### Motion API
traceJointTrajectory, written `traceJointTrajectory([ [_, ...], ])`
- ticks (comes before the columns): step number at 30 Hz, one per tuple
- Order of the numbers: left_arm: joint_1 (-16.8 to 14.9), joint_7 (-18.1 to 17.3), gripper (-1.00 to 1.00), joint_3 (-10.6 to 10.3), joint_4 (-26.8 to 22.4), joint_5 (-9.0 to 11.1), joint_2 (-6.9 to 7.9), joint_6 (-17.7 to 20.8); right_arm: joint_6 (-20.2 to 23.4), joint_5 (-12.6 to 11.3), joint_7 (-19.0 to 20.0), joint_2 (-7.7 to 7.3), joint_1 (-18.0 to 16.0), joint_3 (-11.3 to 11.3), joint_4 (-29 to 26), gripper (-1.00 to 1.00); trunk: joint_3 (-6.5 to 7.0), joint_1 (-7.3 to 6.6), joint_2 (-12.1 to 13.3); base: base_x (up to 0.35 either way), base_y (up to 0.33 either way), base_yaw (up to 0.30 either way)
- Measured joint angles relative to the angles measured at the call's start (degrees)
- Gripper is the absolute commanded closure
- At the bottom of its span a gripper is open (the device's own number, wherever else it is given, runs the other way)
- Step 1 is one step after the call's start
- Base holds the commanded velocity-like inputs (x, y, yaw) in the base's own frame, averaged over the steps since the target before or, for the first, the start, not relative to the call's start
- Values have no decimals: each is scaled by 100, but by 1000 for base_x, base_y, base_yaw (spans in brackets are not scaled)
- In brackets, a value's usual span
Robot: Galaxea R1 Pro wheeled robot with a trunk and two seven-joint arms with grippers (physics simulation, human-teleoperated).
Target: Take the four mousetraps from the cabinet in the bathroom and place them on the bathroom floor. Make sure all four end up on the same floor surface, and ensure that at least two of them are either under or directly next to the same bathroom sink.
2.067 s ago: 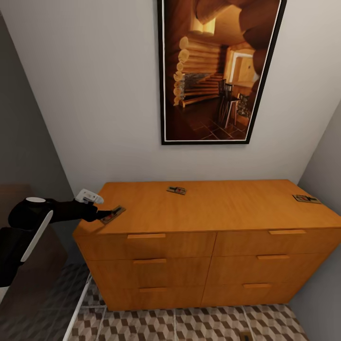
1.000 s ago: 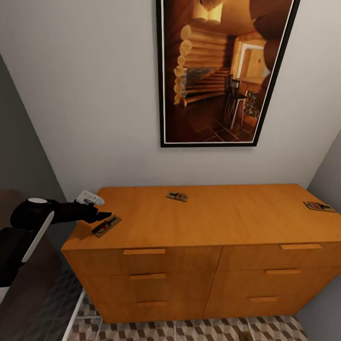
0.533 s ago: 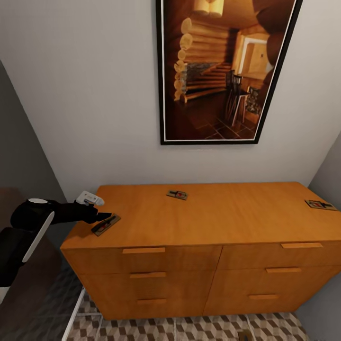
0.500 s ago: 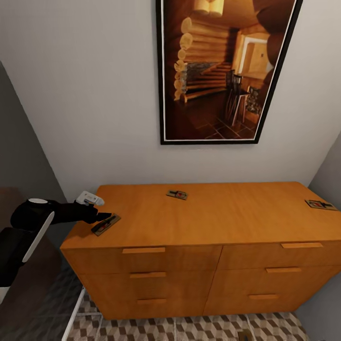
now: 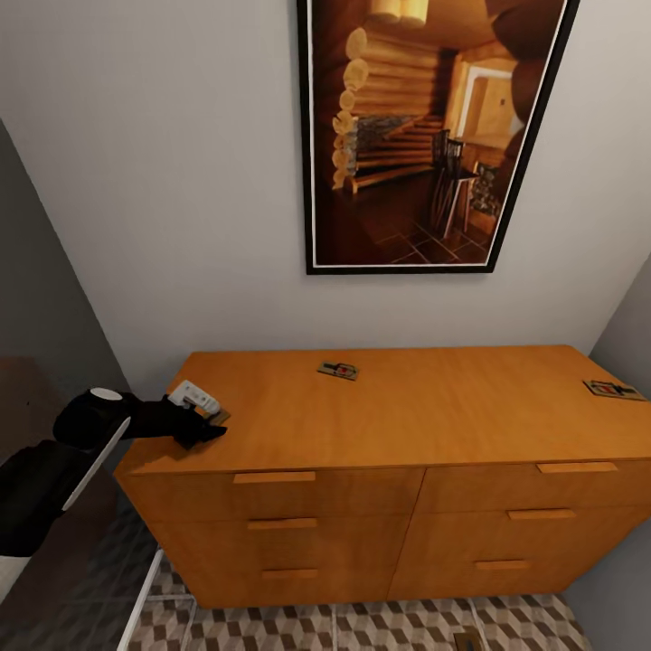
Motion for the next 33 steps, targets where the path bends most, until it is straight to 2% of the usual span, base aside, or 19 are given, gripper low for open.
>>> traceJointTrajectory([
  [5,0,19,-100,-47,-2,-183,0,11,3,0,0,0,0,0,0,100,0,0,0,0,0,0],
  [33,-4,19,-100,-59,-9,-194,7,24,2,0,0,0,0,0,0,100,1,-1,-1,0,0,0],
])
